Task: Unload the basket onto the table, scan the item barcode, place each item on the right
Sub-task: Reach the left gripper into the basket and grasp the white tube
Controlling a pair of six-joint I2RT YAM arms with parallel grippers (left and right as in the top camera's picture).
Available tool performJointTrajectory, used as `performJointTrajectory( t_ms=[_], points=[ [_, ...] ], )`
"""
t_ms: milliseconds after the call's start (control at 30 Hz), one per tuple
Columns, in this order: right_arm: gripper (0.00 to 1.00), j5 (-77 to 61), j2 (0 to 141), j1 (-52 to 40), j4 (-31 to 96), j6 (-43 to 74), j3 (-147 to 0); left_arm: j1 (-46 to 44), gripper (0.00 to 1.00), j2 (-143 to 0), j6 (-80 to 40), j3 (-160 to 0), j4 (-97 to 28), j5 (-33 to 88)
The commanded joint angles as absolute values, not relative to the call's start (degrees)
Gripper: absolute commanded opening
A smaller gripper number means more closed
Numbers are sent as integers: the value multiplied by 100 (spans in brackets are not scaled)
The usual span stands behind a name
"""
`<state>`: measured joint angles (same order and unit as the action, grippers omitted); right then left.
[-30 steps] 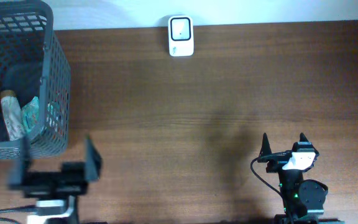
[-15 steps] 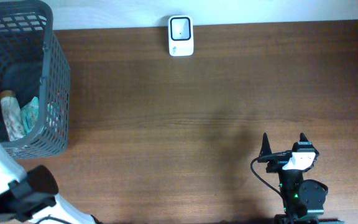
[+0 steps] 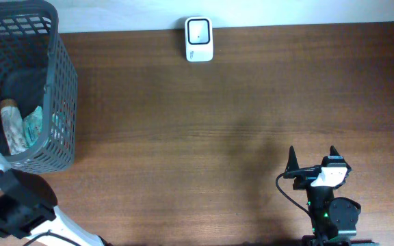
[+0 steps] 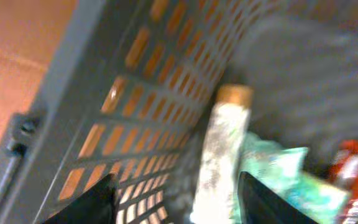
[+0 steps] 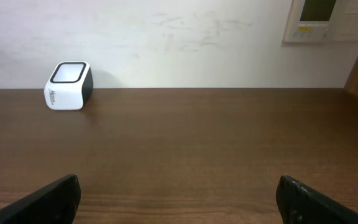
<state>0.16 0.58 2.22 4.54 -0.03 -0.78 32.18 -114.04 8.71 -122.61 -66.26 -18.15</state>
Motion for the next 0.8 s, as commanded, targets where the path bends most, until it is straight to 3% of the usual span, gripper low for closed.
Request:
performJointTrajectory(
  t_ms=[0, 167, 433, 767],
  points=[
    [99, 49, 21, 244, 471, -21, -32, 3242, 80, -11443, 816, -11537, -6604, -2381],
    [99, 49, 21, 244, 471, -21, -32, 3205, 78, -11443, 821, -10134, -5749, -2381],
    [99, 49, 21, 244, 471, -21, -32, 3205, 79, -11526, 867, -9625, -4401, -1531],
    [99, 49, 21, 244, 471, -21, -32, 3205, 72, -12202, 864, -9625, -4228, -1826]
  ],
)
